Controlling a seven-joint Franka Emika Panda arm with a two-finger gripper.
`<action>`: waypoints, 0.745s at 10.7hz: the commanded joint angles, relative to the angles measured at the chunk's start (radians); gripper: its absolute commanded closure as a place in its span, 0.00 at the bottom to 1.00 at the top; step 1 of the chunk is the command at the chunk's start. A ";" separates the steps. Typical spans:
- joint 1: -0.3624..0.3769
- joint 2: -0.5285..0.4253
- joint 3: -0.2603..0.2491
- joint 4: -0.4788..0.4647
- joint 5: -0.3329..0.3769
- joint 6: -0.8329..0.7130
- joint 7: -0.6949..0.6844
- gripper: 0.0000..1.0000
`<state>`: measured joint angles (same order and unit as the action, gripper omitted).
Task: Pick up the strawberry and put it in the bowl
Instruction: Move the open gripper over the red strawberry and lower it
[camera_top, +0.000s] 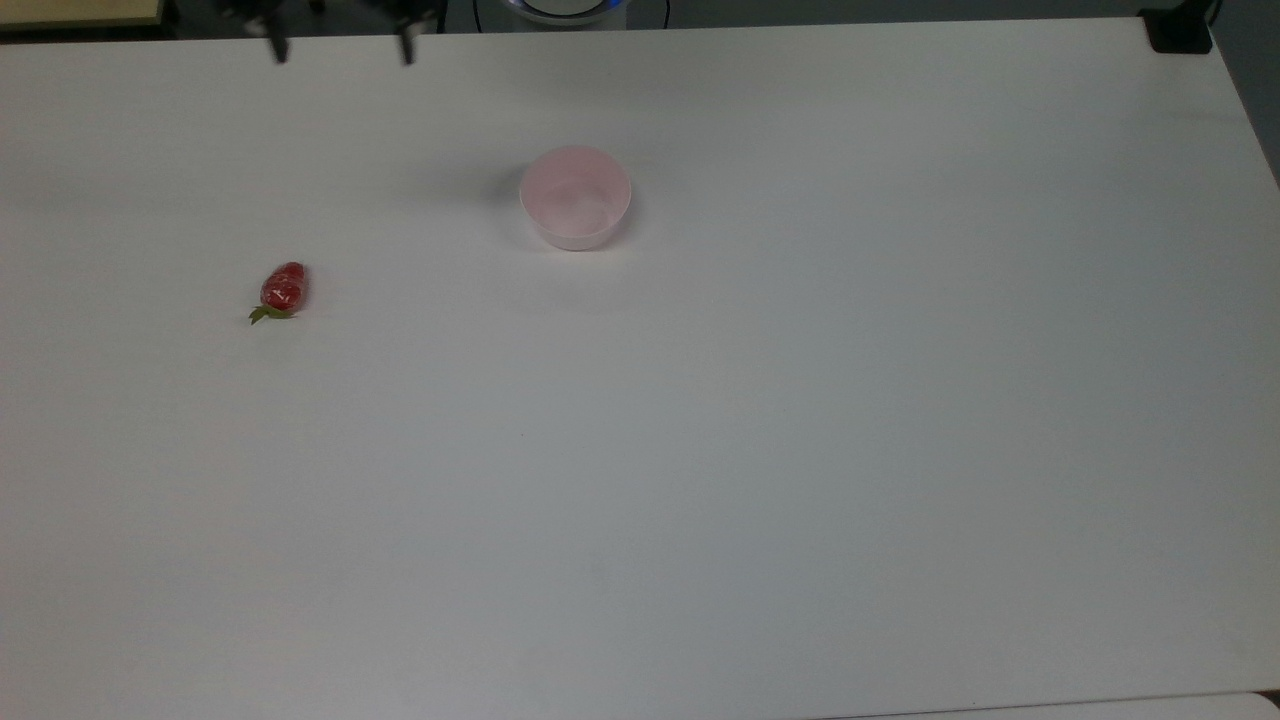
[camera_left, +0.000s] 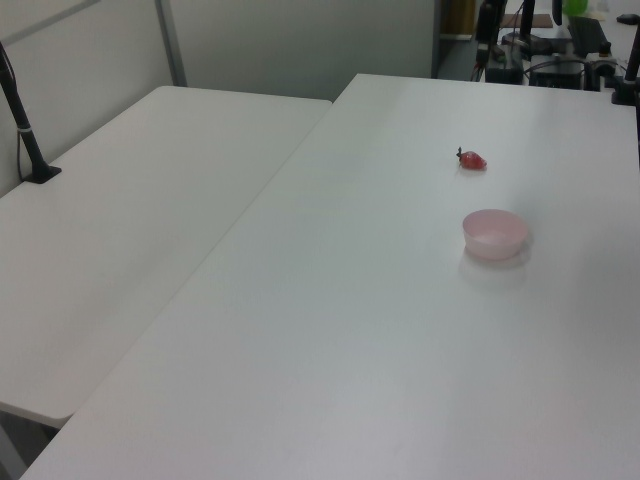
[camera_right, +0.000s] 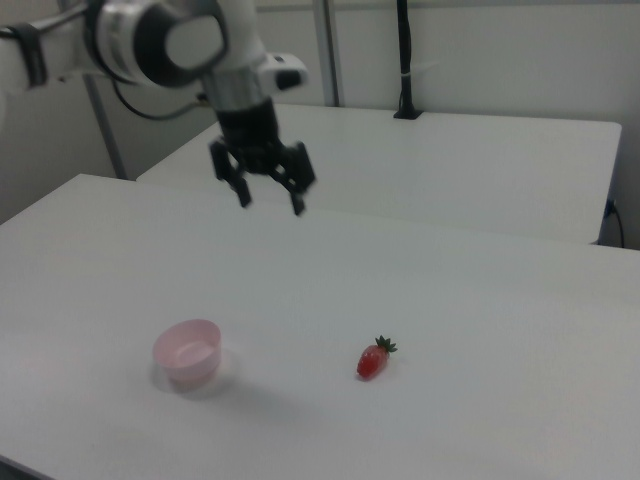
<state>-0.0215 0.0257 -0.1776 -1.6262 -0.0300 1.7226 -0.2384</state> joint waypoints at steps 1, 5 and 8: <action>-0.047 0.020 -0.048 -0.159 -0.016 0.205 -0.016 0.00; -0.113 0.111 -0.048 -0.314 -0.018 0.513 -0.016 0.00; -0.132 0.181 -0.049 -0.354 -0.018 0.606 -0.016 0.06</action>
<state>-0.1418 0.1812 -0.2240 -1.9492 -0.0308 2.2841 -0.2554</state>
